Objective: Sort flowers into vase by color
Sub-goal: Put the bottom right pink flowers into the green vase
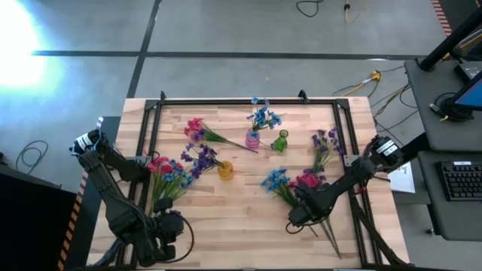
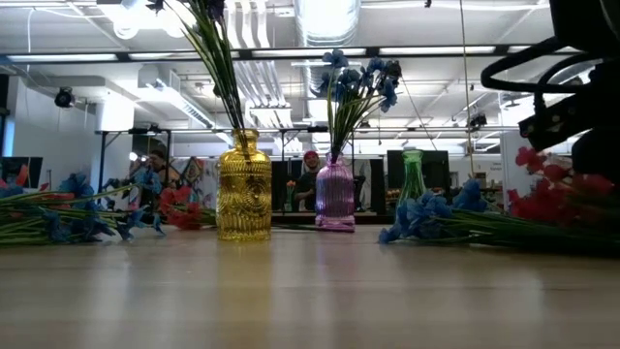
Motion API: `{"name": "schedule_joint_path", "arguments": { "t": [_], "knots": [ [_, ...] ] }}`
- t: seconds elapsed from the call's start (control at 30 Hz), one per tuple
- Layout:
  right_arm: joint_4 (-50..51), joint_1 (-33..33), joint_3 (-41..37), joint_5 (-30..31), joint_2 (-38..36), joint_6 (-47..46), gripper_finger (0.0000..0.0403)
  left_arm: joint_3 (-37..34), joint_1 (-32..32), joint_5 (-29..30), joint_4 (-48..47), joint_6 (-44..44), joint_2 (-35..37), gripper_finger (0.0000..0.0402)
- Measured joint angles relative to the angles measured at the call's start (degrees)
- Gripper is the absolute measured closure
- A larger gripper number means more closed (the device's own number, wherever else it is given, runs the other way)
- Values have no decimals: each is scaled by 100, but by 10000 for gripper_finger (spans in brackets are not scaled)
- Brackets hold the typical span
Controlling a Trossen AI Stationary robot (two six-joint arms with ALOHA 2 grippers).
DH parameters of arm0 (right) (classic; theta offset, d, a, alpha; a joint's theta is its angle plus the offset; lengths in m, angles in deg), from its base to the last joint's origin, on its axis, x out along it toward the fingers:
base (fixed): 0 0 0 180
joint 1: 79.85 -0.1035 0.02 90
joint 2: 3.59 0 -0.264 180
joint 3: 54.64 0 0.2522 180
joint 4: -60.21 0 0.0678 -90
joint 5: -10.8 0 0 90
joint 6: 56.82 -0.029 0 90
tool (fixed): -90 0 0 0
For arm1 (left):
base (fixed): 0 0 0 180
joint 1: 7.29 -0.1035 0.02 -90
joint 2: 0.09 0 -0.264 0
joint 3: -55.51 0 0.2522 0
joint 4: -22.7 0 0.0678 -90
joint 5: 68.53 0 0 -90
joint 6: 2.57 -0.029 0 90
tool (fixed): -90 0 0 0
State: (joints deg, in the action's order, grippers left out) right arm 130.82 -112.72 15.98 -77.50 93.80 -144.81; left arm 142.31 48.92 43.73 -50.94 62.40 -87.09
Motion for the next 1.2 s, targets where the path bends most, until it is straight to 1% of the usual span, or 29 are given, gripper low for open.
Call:
{"name": "schedule_joint_path", "arguments": {
  "t": [0.17,0.2,0.37,0.5,0.7,0.87,0.97,1.2],
  "knots": [
    [63,-10,63,-8,-203,-98,373,0,4,105,-4,-66,2,310],
    [125,-10,101,-2,-280,-111,382,0,4,111,-2,-97,2,310],
    [705,-24,275,45,-587,-262,381,0,4,121,-11,-129,2,310],
    [1013,-47,447,421,-877,-306,381,0,4,128,-13,-109,4,310],
    [1005,-52,568,1189,-1367,-355,381,0,4,143,-12,-107,4,310],
    [1008,-52,567,1676,-1685,-350,381,0,4,188,-8,-105,4,310],
    [997,-69,564,2203,-1830,-280,381,0,7,237,2,-105,4,310],
    [926,-61,564,4346,-2314,333,381,0,5,253,11,-105,4,310]
  ]
}}
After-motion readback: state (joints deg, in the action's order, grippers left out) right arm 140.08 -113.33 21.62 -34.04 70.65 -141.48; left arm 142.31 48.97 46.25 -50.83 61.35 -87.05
